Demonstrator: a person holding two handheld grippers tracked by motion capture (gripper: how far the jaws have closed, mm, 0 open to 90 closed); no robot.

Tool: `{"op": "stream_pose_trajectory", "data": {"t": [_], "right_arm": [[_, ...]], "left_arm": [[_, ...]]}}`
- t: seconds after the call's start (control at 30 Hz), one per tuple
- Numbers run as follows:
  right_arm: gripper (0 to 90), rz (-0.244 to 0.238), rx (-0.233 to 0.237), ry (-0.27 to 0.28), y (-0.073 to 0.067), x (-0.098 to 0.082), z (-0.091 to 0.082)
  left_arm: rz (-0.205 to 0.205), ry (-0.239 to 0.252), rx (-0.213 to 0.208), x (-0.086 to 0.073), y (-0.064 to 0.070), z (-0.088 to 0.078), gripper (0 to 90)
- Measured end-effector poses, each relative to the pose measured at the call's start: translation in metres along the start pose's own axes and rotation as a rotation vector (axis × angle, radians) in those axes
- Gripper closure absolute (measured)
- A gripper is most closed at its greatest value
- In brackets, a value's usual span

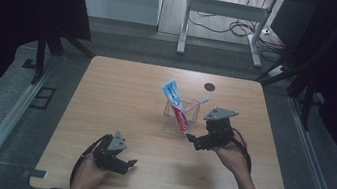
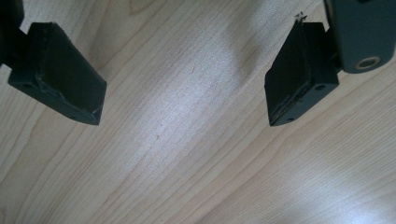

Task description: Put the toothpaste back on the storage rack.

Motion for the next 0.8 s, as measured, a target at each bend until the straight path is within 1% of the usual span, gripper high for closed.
{"op": "stream_pose_trajectory", "data": {"t": [0.1,0.13,0.27,0.4,0.53,0.8], "right_arm": [[1.0,0.002,-0.002,-0.006,-0.001,-0.004,-0.002],[1.0,-0.004,-0.005,-0.006,-0.001,-0.005,-0.002],[1.0,0.002,-0.001,-0.01,-0.002,-0.011,-0.005],[0.3,0.005,0.0,-0.019,-0.003,-0.017,-0.006],[0.0,0.018,0.0,-0.02,-0.003,-0.023,-0.007],[0.0,0.033,-0.002,-0.017,-0.003,-0.034,-0.011]], "left_arm": [[-0.002,0.001,0.001,0.0,0.0,0.0,13.0],[-0.002,0.001,0.001,0.0,0.0,0.0,13.0],[-0.003,0.003,0.001,0.0,0.0,0.0,13.0],[-0.015,0.01,-0.007,0.001,0.0,-0.001,12.9],[-0.025,0.018,-0.013,0.001,0.0,-0.001,12.9],[-0.021,0.02,-0.014,0.002,0.0,-0.002,12.9]]}}
Point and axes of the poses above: each handheld gripper's, and its own axes: z roughly forward along the jaws, x roughly out of its top, y roughly to its right, the point moved 8 cm from there along z, roughly forward along the jaws, and after that the axes turned 7 degrees about x, right-handed, at the moved point
